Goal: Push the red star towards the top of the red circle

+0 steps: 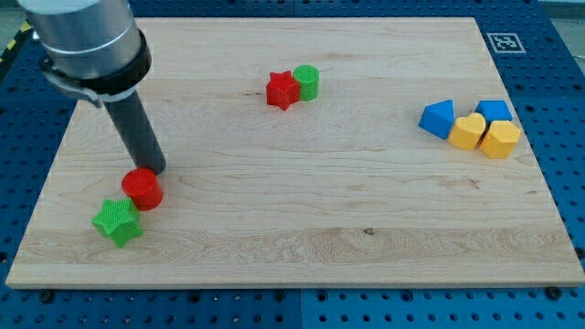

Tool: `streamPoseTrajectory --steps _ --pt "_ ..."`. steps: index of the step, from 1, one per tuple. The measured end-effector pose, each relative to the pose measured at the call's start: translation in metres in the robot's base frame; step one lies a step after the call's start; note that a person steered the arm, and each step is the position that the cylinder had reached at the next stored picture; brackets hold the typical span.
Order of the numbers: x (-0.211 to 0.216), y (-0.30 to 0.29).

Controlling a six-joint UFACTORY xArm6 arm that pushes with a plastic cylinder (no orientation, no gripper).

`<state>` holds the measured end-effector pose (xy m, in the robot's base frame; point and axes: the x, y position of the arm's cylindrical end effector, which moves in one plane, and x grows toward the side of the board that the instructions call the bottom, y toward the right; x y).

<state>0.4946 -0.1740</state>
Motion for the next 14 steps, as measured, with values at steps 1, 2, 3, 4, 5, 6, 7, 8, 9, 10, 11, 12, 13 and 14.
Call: streamPoseTrajectory --steps 1,2,3,4,5,6,7,8,9,10,11,12,13,14 --pt "0.012 0.003" --pt "-0.031 0.023" --pt "-0.083 0.074" --pt "-0.089 0.116" --pt "-0.089 0.116" --pt "-0.089 0.116" --pt "-0.089 0.125" --pt "-0.088 0.169" --pt "-0.084 0.142" --pt "-0.083 0.083" --pt "-0.150 0.050" --pt "-0.200 0.088" --pt "-0.189 0.138" --pt "-0.178 0.163"
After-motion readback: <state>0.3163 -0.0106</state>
